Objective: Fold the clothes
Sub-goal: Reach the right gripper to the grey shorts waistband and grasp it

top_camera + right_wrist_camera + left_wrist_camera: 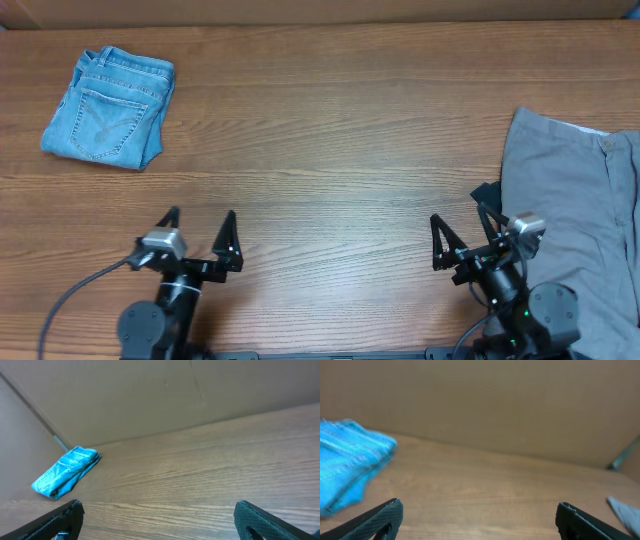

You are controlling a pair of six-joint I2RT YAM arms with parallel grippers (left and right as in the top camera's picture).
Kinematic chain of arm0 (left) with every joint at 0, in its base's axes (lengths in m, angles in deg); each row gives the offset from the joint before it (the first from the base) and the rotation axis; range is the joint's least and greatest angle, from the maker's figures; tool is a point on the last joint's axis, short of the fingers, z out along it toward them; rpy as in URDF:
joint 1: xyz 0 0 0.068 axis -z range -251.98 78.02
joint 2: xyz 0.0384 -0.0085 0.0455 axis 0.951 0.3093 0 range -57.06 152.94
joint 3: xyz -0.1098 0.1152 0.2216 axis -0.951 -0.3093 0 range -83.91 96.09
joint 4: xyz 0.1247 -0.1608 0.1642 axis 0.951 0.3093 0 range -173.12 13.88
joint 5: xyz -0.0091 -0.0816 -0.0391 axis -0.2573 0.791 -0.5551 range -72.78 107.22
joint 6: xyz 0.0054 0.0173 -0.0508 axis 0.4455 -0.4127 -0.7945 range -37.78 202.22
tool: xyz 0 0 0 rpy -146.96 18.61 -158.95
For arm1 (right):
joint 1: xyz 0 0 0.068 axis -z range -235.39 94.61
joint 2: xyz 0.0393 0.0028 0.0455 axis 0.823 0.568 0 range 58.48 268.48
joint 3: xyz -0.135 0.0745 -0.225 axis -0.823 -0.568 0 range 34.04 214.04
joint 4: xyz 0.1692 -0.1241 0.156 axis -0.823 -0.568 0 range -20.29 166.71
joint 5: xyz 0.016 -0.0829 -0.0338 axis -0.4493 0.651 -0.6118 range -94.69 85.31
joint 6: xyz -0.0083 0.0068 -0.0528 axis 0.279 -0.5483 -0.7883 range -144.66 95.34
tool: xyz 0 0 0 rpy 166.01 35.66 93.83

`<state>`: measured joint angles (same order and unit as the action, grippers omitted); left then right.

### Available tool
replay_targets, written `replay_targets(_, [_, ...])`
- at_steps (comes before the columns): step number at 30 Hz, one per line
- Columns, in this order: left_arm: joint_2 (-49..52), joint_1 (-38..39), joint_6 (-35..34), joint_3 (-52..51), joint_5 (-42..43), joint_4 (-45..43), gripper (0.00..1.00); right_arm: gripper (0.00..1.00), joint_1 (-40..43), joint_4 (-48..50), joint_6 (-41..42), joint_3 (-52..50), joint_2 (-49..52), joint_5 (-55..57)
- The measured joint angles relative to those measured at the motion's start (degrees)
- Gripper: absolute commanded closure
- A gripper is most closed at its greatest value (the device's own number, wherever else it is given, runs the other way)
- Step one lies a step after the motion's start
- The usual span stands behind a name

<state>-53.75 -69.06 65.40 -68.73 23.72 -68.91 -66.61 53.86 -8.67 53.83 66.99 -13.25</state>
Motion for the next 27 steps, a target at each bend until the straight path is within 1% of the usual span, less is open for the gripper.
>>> replay_targets(1, [1.81,0.0,-0.02,3.32,-0.98,2.78,0.0,0.0,0.0,-2.99,-0.22,2.93,3.21,0.02])
replay_targets(2, [3.34,0.0,-0.04,5.79,-1.6,4.72,0.0,0.0,0.0,-3.89,-0.22,4.11,4.74,0.02])
replay_targets(3, [6.78,0.0,0.0,10.45,-2.67,7.61,0.0,0.0,0.0,-7.04,-0.35,8.41,11.17,0.02])
replay_targets(6, [14.27,0.0,0.44,18.56,-3.8,15.32,0.0,0.0,0.02,-13.9,-0.57,17.09,24.26,0.17])
replay_targets(7, [17.59,0.0,0.5,21.53,-4.07,17.68,0.0,0.0,0.04,-15.02,-0.61,19.08,27.41,0.2])
replay_targets(8, [21.94,0.0,0.55,25.44,-4.26,21.4,0.0,0.0,0.04,-18.05,-0.7,23.41,33.07,0.26])
replay_targets(9, [24.68,0.0,0.68,27.85,-4.44,23.41,0.0,0.0,0.04,-19.98,-0.81,27.08,38.07,0.37])
replay_targets(10, [27.67,0.0,0.68,30.27,-4.48,25.4,0.0,0.0,0.04,-21.57,-0.79,29.16,40.68,0.44])
replay_targets(12, [34.64,0.0,0.7,36.28,-4.39,30.29,0.0,0.0,0.04,-25.62,-0.79,37.31,49.9,0.48])
replay_targets(14, [40.02,0.0,0.7,40.63,-4.11,32.61,0.0,0.0,0.04,-28.98,-0.83,44.61,57.48,0.48])
replay_targets(17, [45.64,0.0,0.72,44.15,-2.62,33.03,0.0,0.0,0.76,-29.68,-0.92,51.93,66.18,0.52])
replay_targets(20, [48.24,0.0,0.83,44.44,0.04,33.46,0.0,0.0,3.3,-28.11,0.11,54.66,71.32,0.42])
replay_targets(22, [49.31,0.0,0.85,44.44,2.51,33.59,0.0,0.02,8.2,-23.65,2.05,55.34,75.45,1.01])
replay_targets(24, [49.88,0.0,0.85,44.44,4.52,33.64,0.0,0.08,13.44,-19.85,3.5,55.54,79.38,1.68])
replay_targets(27, [50.29,0.0,0.87,44.44,6.1,33.66,0.0,0.1,19.96,-14.19,5.05,55.63,84.76,2.1])
